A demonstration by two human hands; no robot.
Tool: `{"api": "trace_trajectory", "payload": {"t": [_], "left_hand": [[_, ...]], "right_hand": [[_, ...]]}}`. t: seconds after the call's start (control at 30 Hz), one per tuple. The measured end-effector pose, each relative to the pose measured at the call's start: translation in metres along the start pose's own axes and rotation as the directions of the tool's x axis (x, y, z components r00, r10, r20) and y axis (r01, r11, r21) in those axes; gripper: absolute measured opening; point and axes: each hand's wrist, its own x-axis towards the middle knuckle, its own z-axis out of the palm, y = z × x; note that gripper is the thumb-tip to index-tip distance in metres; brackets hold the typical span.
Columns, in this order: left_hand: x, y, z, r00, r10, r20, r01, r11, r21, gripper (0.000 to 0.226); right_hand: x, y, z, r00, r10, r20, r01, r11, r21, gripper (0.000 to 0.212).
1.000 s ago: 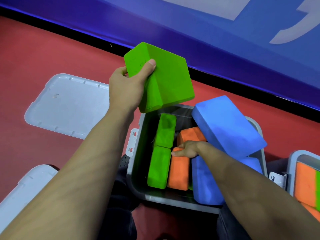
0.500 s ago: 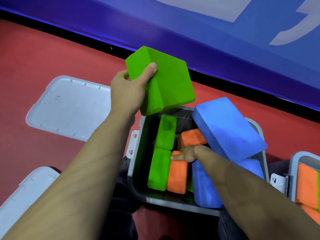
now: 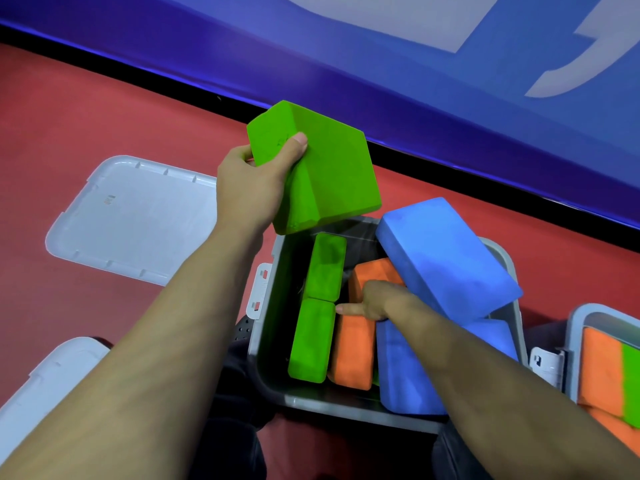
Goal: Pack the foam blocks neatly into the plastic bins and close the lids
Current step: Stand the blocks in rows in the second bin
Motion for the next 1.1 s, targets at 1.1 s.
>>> {"api": "trace_trajectory", "payload": {"t": [1.1], "left_hand": [[-0.002, 0.016, 0.005, 0.997, 0.046, -0.056, -0.059, 0.964, -0.261, 0.063]], "right_hand": [[-0.061, 0.095, -0.057, 0.970, 0.178, -0.165, 0.066, 0.460, 0.885, 0.075]]}}
